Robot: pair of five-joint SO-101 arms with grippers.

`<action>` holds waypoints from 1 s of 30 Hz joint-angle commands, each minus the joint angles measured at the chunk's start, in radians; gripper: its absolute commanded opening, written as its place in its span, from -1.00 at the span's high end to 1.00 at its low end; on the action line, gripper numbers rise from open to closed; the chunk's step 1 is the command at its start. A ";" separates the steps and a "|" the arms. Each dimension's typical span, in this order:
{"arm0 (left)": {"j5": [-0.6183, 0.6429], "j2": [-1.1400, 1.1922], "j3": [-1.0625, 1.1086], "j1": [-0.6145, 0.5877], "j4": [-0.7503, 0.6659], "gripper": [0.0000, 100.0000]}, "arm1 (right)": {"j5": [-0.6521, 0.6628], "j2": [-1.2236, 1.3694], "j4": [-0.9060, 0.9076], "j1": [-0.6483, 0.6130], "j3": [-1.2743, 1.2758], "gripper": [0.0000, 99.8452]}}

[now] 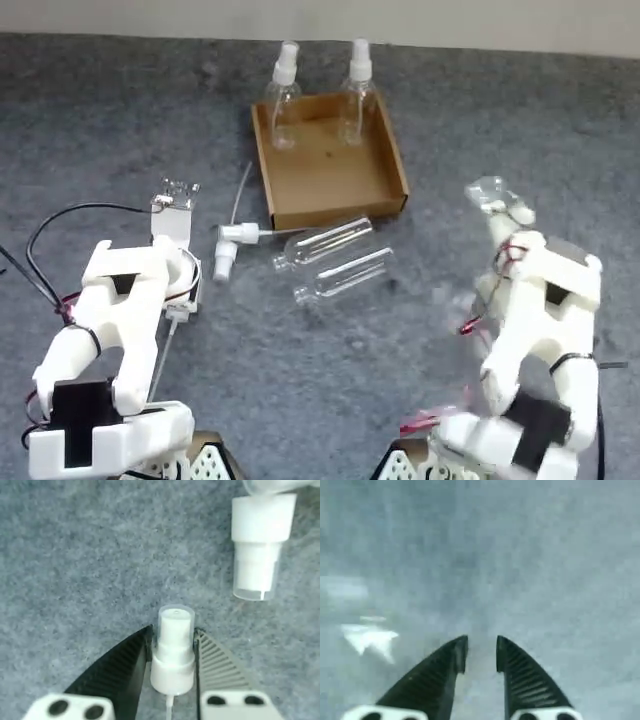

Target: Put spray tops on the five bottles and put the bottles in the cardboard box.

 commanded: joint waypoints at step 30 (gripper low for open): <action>-0.011 -0.016 0.008 0.018 -0.025 0.97 | 0.132 -0.558 0.668 -0.527 -0.001 0.71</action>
